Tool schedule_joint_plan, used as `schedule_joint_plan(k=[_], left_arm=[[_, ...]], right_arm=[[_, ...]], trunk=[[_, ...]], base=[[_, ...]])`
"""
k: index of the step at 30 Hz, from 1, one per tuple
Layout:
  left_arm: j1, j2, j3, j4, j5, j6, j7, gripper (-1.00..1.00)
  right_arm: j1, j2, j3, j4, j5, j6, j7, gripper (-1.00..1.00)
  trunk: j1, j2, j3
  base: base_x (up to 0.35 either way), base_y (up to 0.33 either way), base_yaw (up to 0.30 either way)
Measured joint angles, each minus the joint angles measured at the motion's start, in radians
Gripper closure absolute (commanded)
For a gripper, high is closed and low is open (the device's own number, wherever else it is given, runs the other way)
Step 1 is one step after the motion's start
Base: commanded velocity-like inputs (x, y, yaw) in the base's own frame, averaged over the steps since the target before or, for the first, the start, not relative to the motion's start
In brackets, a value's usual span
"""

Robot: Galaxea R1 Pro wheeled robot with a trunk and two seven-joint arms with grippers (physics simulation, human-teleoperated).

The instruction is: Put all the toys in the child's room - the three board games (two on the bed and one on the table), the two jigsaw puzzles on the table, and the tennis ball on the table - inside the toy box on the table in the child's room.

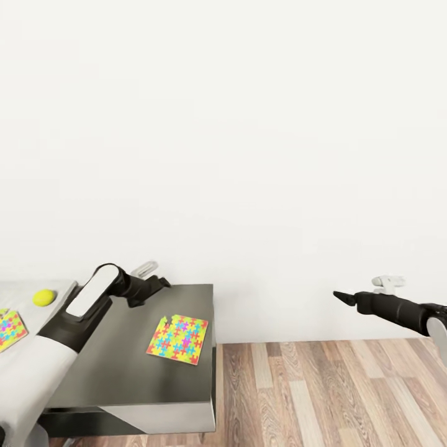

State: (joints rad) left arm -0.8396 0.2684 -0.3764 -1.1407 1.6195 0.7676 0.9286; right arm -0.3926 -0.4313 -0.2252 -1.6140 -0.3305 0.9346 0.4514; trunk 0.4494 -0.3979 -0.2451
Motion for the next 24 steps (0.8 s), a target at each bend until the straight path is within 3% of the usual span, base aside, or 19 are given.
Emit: schedule_joint_plan(k=[1, 4, 7, 13, 24], left_arm=[[-0.003, 0.000, -0.002, 0.025, -0.004, 0.009, -0.008, -1.00], [-0.006, -0.001, -0.004, 0.041, -0.013, 0.019, -0.018, -1.00], [-0.012, 0.000, -0.006, 0.052, -0.058, 0.042, -0.043, -1.00], [-0.015, 0.000, -0.006, 0.084, -0.143, 0.073, -0.144, -1.00], [-0.017, 0.000, 0.000, 0.218, -0.164, 0.072, -0.308, -1.00]], right_arm=[[0.000, 0.008, 0.025, 0.001, -0.003, 0.002, 0.001, -1.00], [0.000, 0.017, 0.042, 0.007, -0.003, 0.002, 0.002, -1.00], [0.000, 0.046, 0.051, 0.016, -0.008, 0.014, 0.002, -1.00], [0.000, 0.066, 0.050, 0.020, -0.020, 0.060, 0.005, -1.00], [0.003, 0.078, 0.055, 0.023, -0.042, 0.062, 0.007, -1.00]], trunk=[[0.000, 0.000, 0.000], [0.000, 0.000, 0.000], [0.000, 0.000, 0.000], [0.000, 0.000, 0.000], [0.000, 0.000, 0.000]], base=[[0.011, 0.004, 0.000], [0.007, 0.002, 0.000], [0.003, 0.001, 0.000], [0.000, 0.000, 0.000], [0.000, 0.000, 0.000]])
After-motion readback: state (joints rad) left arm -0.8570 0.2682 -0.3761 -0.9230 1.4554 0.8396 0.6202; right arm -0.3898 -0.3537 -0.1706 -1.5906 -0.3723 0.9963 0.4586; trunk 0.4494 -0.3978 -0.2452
